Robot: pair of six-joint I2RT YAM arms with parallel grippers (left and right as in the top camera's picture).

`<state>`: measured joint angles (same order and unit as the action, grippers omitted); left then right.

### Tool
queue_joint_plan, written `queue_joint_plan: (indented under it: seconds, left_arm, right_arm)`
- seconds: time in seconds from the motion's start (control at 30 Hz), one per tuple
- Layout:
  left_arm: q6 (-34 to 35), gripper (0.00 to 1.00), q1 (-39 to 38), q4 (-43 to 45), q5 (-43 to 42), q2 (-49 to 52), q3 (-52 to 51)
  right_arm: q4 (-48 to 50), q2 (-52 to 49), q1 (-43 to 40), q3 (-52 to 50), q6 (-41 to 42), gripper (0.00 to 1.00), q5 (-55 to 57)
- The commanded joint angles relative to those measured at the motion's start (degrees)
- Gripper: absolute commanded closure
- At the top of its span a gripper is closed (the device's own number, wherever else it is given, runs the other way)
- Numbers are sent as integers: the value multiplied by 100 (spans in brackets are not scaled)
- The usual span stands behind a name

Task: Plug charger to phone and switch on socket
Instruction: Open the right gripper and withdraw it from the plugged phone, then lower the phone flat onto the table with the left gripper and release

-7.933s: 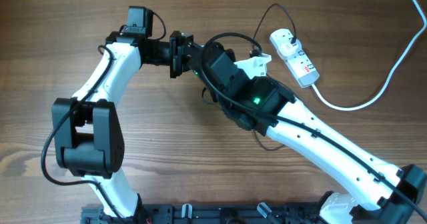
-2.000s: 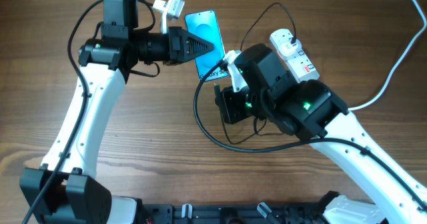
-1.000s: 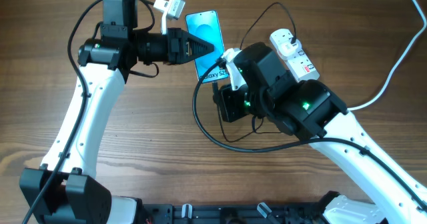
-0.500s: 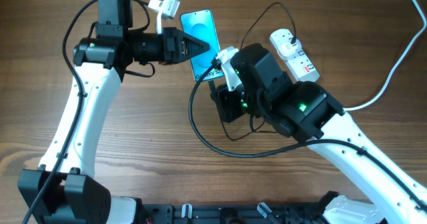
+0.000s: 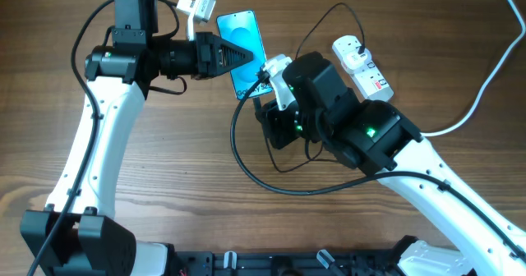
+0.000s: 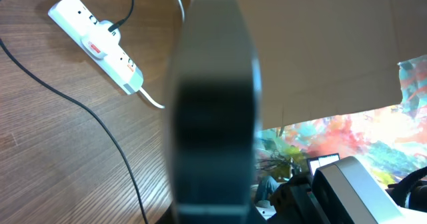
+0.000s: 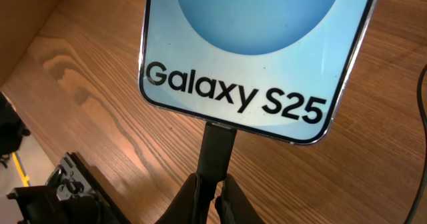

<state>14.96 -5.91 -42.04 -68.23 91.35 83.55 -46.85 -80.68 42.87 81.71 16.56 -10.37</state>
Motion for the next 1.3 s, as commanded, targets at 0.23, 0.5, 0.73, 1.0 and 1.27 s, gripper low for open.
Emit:
queue_joint_plan:
  seconds: [0.23, 0.5, 0.73, 1.0, 1.27]
  left_arm:
    - [-127, 96, -273, -262, -129, -4, -109]
    - [-133, 96, -280, -763, 1530, 120, -109]
    - [-734, 96, -592, -1095, 2120, 1215, -116]
    - [-699, 96, -964, -404, 2293, 2581, -116]
    - [-704, 92, -1191, -9, 2476, 3147, -116]
  right_arm:
    - [623, 22, -94, 229, -76, 63, 542]
    - [-404, 494, -361, 605, 811, 16, 1434]
    - [-1615, 581, -1731, 597, 1663, 1, 1805]
    - [-2337, 284, -2035, 592, 1703, 1, 1781]
    - [-2326, -175, -2035, 592, 1814, 0, 1469]
